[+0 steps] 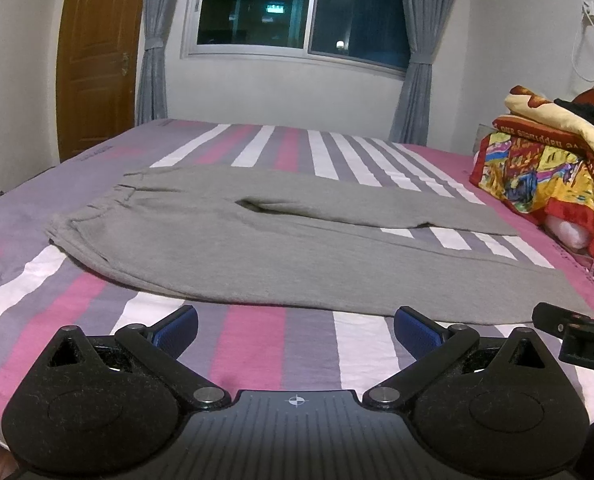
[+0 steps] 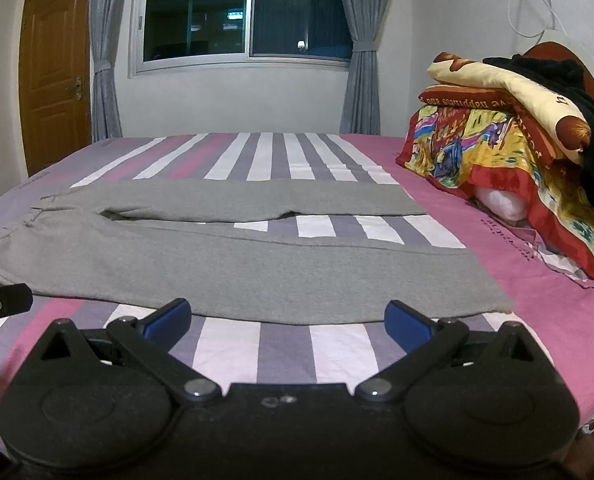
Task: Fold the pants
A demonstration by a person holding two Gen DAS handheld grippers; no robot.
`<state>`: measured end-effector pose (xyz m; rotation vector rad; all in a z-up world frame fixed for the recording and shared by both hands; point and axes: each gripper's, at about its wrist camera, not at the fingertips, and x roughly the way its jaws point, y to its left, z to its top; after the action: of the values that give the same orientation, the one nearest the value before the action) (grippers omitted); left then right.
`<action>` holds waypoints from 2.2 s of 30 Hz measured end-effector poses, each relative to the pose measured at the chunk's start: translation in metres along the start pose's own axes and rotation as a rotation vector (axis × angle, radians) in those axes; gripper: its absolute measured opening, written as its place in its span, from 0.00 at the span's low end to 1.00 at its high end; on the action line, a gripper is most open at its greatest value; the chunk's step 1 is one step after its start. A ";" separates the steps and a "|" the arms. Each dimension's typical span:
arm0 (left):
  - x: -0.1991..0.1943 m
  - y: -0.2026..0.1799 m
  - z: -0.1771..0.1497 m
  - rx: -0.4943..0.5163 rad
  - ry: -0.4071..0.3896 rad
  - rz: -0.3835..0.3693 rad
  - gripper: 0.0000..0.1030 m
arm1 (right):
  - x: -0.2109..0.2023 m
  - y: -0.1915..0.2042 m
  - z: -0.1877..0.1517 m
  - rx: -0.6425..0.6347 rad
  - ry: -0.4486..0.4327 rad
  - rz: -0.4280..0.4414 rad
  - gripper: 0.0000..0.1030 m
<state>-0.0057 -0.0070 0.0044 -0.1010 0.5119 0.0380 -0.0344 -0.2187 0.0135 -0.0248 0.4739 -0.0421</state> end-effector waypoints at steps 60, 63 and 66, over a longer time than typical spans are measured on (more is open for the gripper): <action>0.000 0.000 0.003 0.021 -0.010 -0.021 1.00 | 0.004 0.001 -0.002 -0.010 0.019 0.020 1.00; 0.006 0.007 0.011 -0.010 -0.009 -0.016 1.00 | 0.007 -0.001 0.001 -0.009 0.017 0.047 1.00; 0.029 0.016 0.024 -0.048 0.078 -0.037 1.00 | 0.009 -0.008 0.012 -0.007 -0.019 0.091 1.00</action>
<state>0.0307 0.0117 0.0098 -0.1597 0.5868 0.0105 -0.0209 -0.2265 0.0207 -0.0106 0.4555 0.0486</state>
